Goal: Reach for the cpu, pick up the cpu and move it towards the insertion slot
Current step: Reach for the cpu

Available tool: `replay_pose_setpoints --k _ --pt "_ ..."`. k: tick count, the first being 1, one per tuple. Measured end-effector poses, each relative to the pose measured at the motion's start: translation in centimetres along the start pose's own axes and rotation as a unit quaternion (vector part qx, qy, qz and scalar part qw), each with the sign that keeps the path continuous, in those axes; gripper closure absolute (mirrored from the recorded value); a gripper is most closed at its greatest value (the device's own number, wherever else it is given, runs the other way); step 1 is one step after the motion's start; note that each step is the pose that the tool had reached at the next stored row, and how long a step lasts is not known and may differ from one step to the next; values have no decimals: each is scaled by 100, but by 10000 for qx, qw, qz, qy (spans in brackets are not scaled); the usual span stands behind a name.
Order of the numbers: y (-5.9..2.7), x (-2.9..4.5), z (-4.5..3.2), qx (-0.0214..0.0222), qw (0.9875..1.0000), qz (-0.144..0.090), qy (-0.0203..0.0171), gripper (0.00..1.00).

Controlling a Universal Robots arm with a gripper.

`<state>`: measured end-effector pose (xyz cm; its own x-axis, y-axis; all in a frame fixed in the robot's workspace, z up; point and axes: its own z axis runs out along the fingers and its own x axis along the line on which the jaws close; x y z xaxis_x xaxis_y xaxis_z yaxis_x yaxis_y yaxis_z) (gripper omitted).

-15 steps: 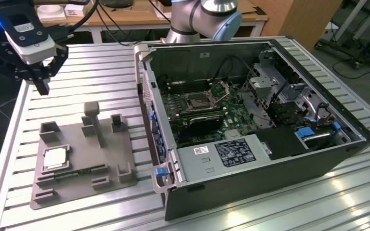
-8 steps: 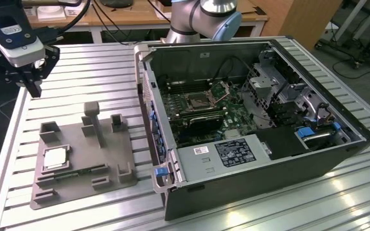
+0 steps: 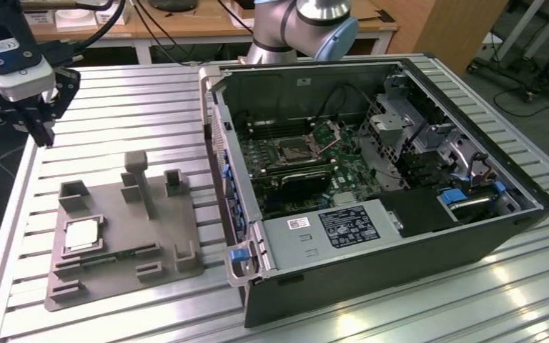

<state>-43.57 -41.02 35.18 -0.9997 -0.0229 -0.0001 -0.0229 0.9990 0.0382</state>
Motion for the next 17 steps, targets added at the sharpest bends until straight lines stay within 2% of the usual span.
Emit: replay_pose_setpoints --k 1,2,4,5,6,7,8,10,11,13,15,16,17 --pt "0 0 1 0 10000 0 0 83" --pt "0 0 0 0 10000 0 1 83" --pt "0 1 3 1 10000 0 0 71" --pt "0 2 8 3 10000 0 -2 71" --pt "0 3 17 3 10000 0 -5 65" --pt "-2 6 28 4 10000 0 -10 59" --pt "-5 12 40 5 10000 0 -14 59" --pt "-8 27 75 4 10000 0 -20 47" --pt "-11 36 93 4 10000 -1 -20 47" --pt "-21 59 129 5 10000 -1 -20 36" --pt "-51 80 161 4 10000 -4 -21 36" --pt "-68 86 176 4 10000 -11 -21 29" --pt "-83 90 192 4 10000 -21 -20 29"
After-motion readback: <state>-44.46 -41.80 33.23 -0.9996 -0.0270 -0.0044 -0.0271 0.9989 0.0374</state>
